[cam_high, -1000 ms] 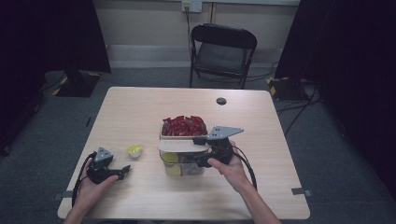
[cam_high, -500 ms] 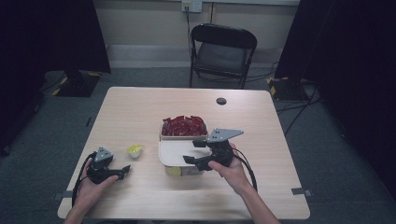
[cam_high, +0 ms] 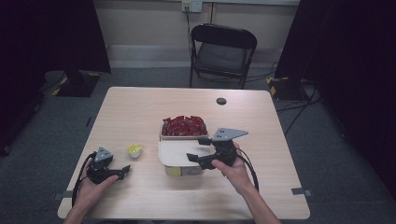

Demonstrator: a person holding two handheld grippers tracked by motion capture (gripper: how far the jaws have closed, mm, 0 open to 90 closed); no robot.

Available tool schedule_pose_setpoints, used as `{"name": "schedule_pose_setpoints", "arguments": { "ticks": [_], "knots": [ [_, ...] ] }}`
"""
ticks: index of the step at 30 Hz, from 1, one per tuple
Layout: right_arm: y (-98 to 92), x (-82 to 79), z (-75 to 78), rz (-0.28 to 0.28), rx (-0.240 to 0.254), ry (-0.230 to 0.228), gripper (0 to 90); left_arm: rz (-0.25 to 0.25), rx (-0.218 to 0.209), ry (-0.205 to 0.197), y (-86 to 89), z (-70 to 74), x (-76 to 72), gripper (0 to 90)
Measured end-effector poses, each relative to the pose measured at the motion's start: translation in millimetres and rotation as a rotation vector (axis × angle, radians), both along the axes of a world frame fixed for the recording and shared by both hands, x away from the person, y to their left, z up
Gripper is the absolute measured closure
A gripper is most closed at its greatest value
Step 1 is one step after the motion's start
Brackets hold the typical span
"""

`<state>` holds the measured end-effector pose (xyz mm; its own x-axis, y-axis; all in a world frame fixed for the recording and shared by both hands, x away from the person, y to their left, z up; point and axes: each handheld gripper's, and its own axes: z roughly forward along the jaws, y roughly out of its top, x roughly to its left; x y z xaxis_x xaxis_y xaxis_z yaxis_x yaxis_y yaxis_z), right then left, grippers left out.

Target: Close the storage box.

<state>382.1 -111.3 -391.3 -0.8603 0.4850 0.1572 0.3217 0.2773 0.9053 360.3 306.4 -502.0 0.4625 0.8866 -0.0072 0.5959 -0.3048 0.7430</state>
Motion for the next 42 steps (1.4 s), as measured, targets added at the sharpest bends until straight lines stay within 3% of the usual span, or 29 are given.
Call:
{"name": "schedule_pose_setpoints", "arguments": {
  "ticks": [3,8,17,26,28,31,35,38,42],
  "knots": [
    [-9.3,3.2,3.5,-0.053,-0.002,-0.006,16.8,0.0,-0.001,0.0,0.0,0.0,0.0,14.6],
    [-29.5,7.4,6.3,-0.124,0.01,-0.004,15.6,0.001,0.0,0.0,-0.1,0.0,0.0,14.6],
    [-60.3,14.1,-0.2,-0.24,-0.022,0.014,14.3,0.001,0.0,0.0,-0.1,0.0,0.0,14.7],
    [-91.4,16.2,-28.4,-0.366,-0.083,0.072,14.3,0.002,0.0,0.0,-0.1,0.0,-0.1,14.7],
    [-98.5,18.0,-32.7,-0.414,-0.119,0.091,14.3,0.004,0.0,0.0,-0.2,0.0,-0.3,14.7],
    [-107.3,18.1,-37.2,-0.449,-0.143,0.083,14.5,0.005,-0.001,0.0,-0.3,0.0,-0.3,14.7],
    [-121.3,19.3,-50.3,-0.499,-0.181,0.107,14.5,0.005,-0.003,0.001,-0.4,-0.1,-0.3,14.7],
    [-131.5,18.4,-62.6,-0.528,-0.178,0.117,14.5,0.006,-0.005,0.002,-0.5,-0.2,-0.4,14.7],
    [-138.7,15.9,-77.5,-0.562,-0.281,0.123,14.5,0.005,-0.003,0.001,-0.4,-0.1,-0.3,14.7]
  ]
}}
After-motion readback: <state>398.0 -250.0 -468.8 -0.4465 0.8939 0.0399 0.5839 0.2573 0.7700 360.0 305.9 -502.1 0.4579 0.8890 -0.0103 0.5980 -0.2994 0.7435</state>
